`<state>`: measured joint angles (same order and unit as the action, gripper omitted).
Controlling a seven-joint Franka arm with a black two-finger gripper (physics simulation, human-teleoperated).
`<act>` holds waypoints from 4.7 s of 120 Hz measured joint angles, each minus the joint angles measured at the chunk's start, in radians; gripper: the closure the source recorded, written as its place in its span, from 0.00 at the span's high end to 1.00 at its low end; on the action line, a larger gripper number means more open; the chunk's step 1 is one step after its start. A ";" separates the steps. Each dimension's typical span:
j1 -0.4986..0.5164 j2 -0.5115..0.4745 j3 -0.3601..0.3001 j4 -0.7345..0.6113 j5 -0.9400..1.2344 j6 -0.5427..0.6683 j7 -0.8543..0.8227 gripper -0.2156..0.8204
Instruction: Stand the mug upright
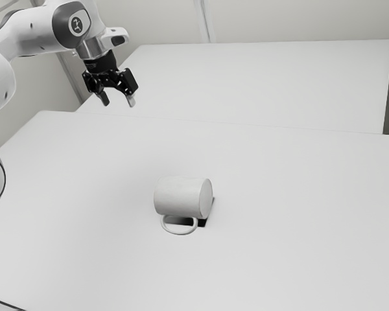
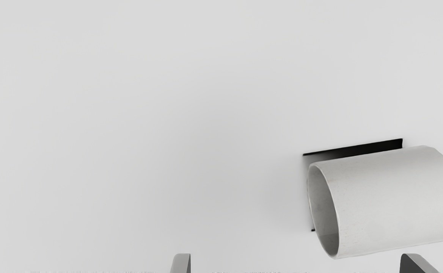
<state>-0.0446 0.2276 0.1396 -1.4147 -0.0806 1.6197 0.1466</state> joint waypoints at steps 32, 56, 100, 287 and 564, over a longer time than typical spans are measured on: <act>0.000 -0.004 0.000 -0.004 -0.001 -0.012 0.007 0.79; 0.018 -0.043 0.007 -0.078 -0.152 -0.017 0.020 0.79; 0.060 -0.011 0.125 -0.307 -0.612 -0.015 0.167 0.79; 0.073 -0.074 0.048 -0.662 -1.056 0.073 0.582 0.05; 0.074 -0.118 -0.146 -0.061 0.017 0.036 0.109 0.79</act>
<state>0.0290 0.1097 -0.0062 -1.4762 -0.0639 1.6561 0.2559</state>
